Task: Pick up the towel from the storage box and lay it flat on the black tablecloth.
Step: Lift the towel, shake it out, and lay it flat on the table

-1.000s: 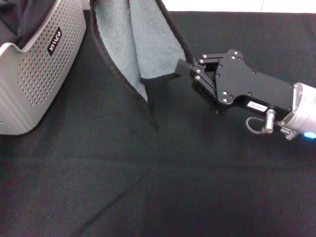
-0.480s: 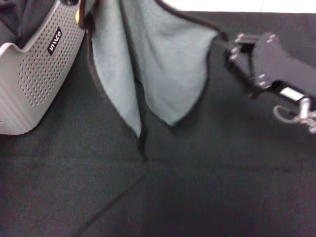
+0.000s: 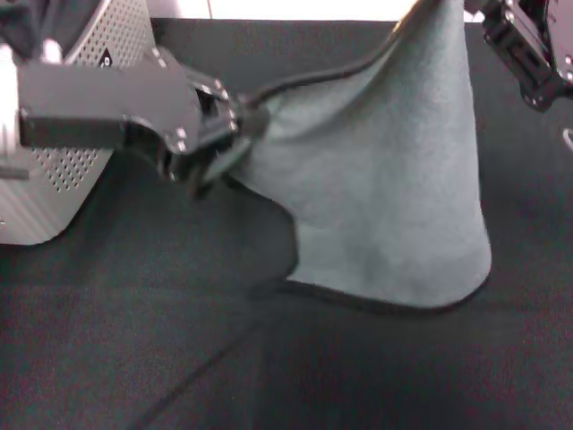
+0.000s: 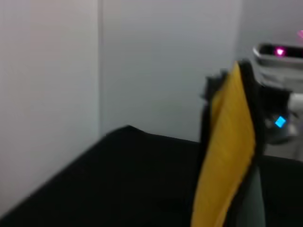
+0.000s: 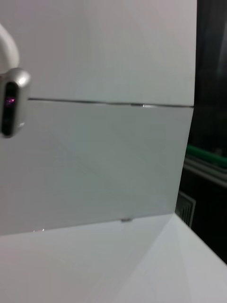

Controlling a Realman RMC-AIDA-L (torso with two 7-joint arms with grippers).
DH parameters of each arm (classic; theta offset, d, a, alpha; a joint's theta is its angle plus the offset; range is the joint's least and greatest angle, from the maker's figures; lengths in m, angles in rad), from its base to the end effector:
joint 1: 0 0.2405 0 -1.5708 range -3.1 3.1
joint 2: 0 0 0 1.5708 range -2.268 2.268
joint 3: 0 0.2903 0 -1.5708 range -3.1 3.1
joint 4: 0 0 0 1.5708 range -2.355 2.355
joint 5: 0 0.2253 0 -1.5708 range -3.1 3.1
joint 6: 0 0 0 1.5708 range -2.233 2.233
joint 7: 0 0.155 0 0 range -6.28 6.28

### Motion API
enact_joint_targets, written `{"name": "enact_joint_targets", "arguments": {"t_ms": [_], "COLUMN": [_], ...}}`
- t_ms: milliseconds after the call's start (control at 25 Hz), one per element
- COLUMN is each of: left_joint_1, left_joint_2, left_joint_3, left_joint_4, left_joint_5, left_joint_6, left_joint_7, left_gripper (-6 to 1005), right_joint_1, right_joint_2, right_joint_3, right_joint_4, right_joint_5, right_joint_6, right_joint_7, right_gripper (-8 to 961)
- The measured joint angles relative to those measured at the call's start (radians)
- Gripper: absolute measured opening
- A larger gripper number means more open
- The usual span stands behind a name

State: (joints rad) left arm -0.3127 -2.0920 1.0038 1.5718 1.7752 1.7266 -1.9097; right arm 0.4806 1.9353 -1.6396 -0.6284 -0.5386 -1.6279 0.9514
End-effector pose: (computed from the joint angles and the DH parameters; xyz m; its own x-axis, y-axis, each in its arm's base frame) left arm -0.1793 0.3210 0.0646 0.8920 0.1385 0.4303 0.2449 -0.9482 -0.2023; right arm 0.1850 0.3544 0.0134 0.3625 0.1626 -0.9177 -0.1522 -0.9611 -0.2304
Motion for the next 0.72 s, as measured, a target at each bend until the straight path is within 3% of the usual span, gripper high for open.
{"name": "enact_joint_targets", "arguments": {"t_ms": [160, 400, 720], "left_joint_1": [-0.001, -0.004, -0.009], "left_joint_2": [-0.001, 0.002, 0.002], "left_joint_3": [0.020, 0.024, 0.024], "left_joint_4": [-0.104, -0.224, -0.266], "left_joint_5": [-0.011, -0.043, -0.044], "left_joint_6": [0.021, 0.041, 0.064], "left_joint_7": [0.068, 0.168, 0.211], "left_gripper": [27, 27, 29], "right_joint_1": [0.008, 0.015, 0.031], "right_joint_2": [0.003, 0.035, 0.049], "right_joint_3": [0.069, 0.189, 0.208], "right_joint_4": [-0.071, -0.172, -0.219], "right_joint_5": [-0.074, -0.222, -0.261], "right_joint_6": [0.008, 0.022, 0.047], "right_joint_7": [0.054, 0.147, 0.178], "right_gripper": [9, 10, 11]}}
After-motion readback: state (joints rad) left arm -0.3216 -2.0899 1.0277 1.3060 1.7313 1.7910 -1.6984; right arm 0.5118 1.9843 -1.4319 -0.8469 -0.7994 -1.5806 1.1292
